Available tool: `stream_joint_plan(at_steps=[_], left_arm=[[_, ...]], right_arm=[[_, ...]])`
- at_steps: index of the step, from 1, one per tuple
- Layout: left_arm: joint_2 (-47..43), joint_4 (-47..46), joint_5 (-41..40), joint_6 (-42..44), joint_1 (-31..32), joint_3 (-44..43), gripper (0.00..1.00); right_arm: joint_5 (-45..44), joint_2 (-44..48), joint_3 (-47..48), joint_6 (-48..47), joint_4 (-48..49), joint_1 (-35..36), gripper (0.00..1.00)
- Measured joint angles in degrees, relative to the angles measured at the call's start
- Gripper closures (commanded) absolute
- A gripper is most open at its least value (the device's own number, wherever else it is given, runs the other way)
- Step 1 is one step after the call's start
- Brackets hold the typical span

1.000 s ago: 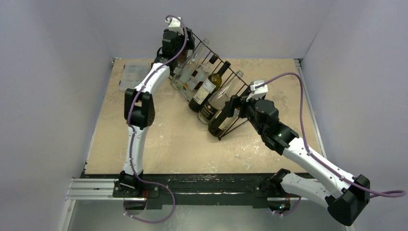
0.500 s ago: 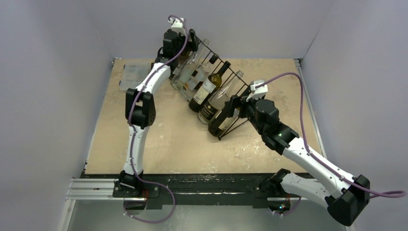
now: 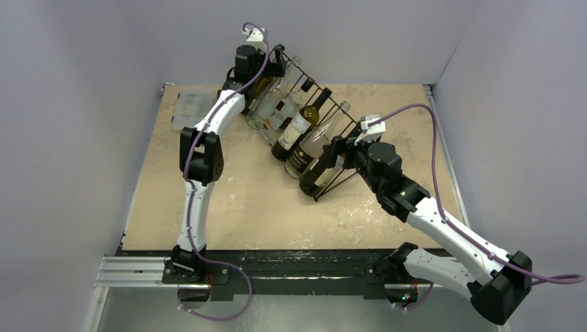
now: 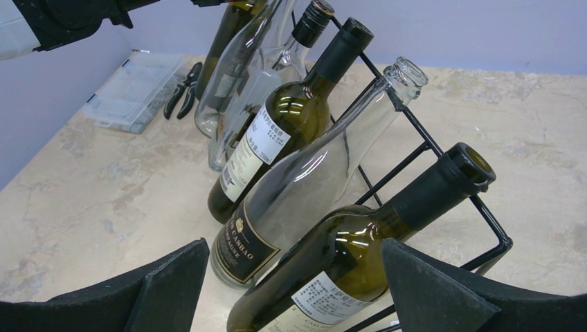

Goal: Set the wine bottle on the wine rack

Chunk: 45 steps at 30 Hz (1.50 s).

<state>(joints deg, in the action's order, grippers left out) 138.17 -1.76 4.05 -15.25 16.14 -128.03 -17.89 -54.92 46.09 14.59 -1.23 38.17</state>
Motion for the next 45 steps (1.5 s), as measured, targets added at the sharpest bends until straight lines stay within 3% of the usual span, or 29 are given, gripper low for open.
stream_joint_plan(at_steps=[11, 17, 32, 45], left_arm=[[-8.1, 7.8, -1.9, 0.0, 0.0, 4.9, 0.01], [-18.1, 12.9, -4.4, -0.4, -0.1, 9.7, 0.03], [-54.2, 21.3, -4.9, -4.7, -0.4, 30.3, 0.04], [-86.8, 31.4, -0.4, -2.1, -0.4, 49.1, 0.04]], right_arm=[[0.9, 0.2, 0.0, 0.2, 0.0, 0.0, 0.01], [0.9, 1.6, 0.0, 0.7, -0.1, 0.0, 0.01], [0.8, 13.6, 0.1, 2.3, -4.2, 0.0, 0.01], [-1.6, 20.0, 3.5, 2.3, -10.2, 0.0, 0.01]])
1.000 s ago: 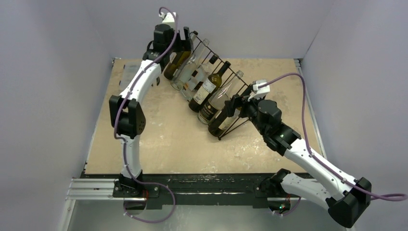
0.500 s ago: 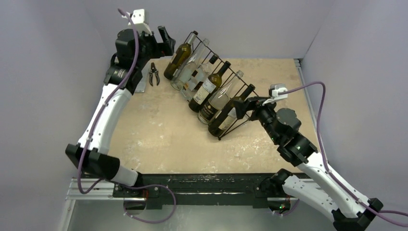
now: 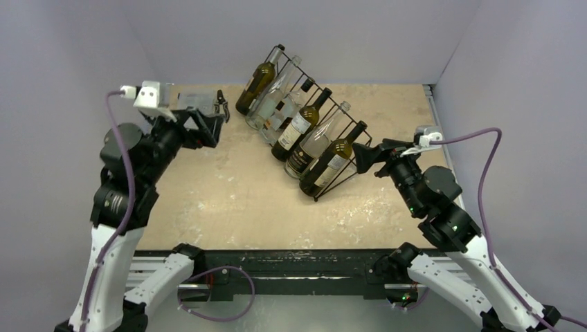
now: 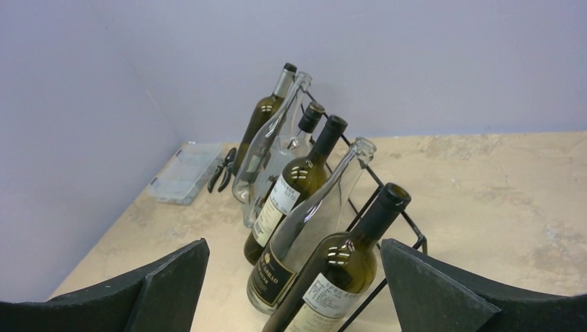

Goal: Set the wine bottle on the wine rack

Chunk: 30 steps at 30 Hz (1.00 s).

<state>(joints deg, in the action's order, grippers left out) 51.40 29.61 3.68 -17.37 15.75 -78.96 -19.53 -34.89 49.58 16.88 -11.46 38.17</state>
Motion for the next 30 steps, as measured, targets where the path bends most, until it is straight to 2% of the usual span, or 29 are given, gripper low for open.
stream_joint_plan(at_steps=[6, 10, 22, 30], left_arm=[[-14.3, 4.4, -3.9, 1.2, 0.0, 2.7, 0.04], [-20.8, 6.1, -7.6, 3.4, 0.0, 2.6, 0.03], [-28.7, 10.3, -16.7, 9.5, 0.0, -2.8, 0.03], [-33.1, 10.2, -20.1, 11.4, 0.0, -4.1, 0.03]], right_arm=[[-2.1, 1.0, 5.9, -1.4, -4.1, 0.0, 0.01], [-3.8, 2.0, 9.0, -2.7, -5.7, 0.0, 0.01], [-11.2, 7.5, 19.2, -6.9, -8.2, 0.0, 0.01], [-15.1, 7.4, 26.8, -7.1, -8.7, 0.0, 0.01]])
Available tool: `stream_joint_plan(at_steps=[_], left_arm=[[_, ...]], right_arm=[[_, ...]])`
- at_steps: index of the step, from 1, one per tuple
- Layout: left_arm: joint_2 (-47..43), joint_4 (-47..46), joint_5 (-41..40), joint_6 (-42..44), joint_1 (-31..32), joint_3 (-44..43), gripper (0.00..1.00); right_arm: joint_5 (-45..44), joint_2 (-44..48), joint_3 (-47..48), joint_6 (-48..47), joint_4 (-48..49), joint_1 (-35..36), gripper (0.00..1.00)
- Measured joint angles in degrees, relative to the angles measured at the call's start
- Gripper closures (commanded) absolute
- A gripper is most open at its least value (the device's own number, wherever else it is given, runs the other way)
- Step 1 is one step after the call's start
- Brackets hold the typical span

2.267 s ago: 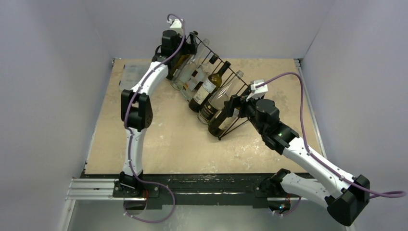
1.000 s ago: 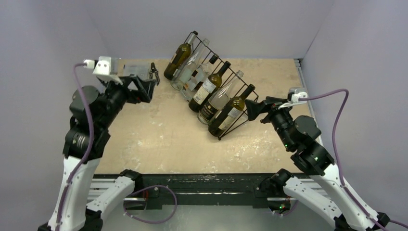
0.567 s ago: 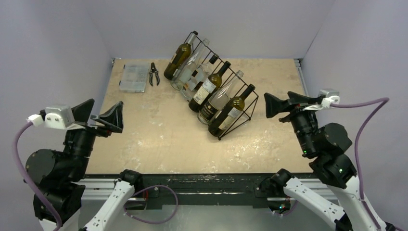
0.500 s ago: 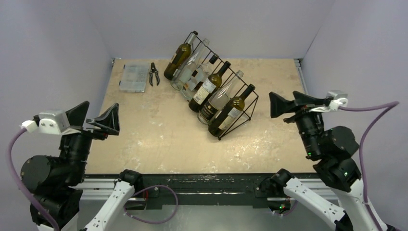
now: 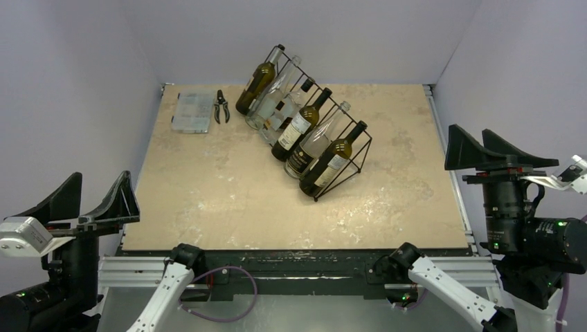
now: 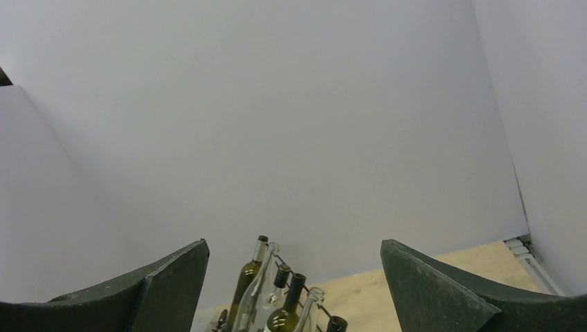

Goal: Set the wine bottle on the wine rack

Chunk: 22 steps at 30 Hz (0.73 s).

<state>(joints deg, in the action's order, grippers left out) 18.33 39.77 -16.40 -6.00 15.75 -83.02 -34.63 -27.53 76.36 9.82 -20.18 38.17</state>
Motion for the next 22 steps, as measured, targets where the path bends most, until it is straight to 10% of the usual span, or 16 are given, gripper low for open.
stream_joint_plan(at_steps=[22], left_arm=[[-0.3, 0.2, -2.5, 2.9, 0.0, -1.1, 0.03]], right_arm=[[-6.0, -1.4, 1.3, 0.6, -4.2, 0.0, 0.01]])
